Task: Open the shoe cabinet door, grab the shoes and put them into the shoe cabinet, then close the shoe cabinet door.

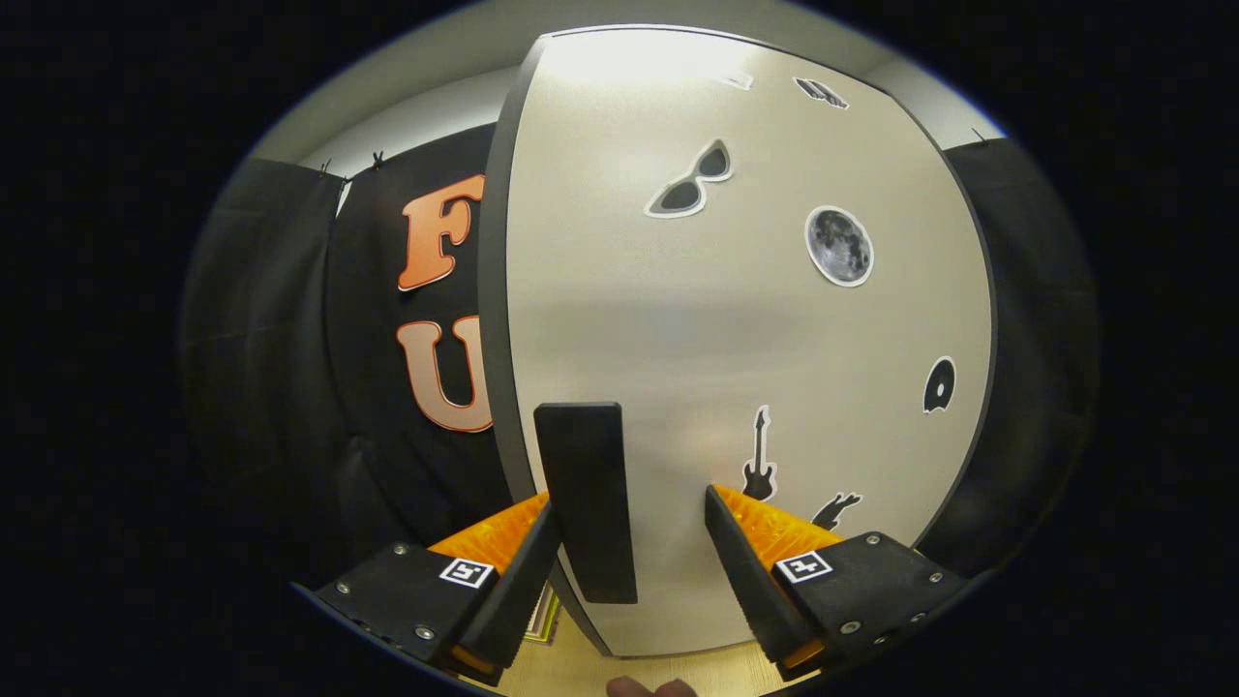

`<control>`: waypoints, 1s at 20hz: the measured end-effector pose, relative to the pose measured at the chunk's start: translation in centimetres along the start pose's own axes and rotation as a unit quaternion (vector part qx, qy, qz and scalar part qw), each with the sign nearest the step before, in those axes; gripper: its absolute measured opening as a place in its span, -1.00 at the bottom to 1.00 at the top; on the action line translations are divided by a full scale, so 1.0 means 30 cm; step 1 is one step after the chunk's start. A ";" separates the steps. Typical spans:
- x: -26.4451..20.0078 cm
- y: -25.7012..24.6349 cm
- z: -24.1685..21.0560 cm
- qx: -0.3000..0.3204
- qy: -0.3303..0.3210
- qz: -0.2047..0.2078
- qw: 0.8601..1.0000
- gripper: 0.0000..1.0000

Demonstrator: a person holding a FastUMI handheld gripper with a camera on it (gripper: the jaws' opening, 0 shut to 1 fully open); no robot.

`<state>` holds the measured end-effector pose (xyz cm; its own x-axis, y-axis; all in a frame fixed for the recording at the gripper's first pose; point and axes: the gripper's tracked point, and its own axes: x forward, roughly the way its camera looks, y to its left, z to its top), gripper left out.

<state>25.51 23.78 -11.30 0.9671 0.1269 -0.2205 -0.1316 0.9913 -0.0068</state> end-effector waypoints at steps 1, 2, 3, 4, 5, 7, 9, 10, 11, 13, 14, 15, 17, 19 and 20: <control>-0.005 0.007 -0.004 0.002 0.006 0.003 1.000 0.81; -0.023 0.015 -0.005 0.009 0.012 0.005 1.000 0.82; -0.051 0.020 0.002 0.017 0.010 0.005 1.000 0.82; -0.088 0.025 0.012 0.022 0.006 0.006 1.000 0.82; -0.138 0.033 0.016 0.021 0.004 0.008 1.000 0.82; -0.244 0.031 0.016 0.007 0.003 0.007 1.000 0.83; -0.354 0.018 0.014 -0.005 -0.003 0.006 1.000 0.83; -0.408 0.010 0.007 -0.013 -0.002 0.005 1.000 0.83; -0.461 -0.001 -0.007 -0.021 0.004 0.003 1.000 0.83; -0.555 -0.017 -0.033 -0.033 0.017 0.005 0.999 0.83; -0.604 -0.031 -0.041 -0.037 0.021 0.005 0.999 0.83; -0.646 -0.051 -0.047 -0.040 0.021 0.003 0.999 0.83; -0.734 -0.094 -0.064 -0.046 0.024 -0.002 0.999 0.84; -0.824 -0.149 -0.068 -0.043 0.021 -0.006 0.999 0.84; -0.868 -0.177 -0.066 -0.037 0.018 -0.007 0.999 0.83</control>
<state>0.60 15.14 -7.44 0.9607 0.1114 -0.2543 -0.1360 0.9873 -0.0816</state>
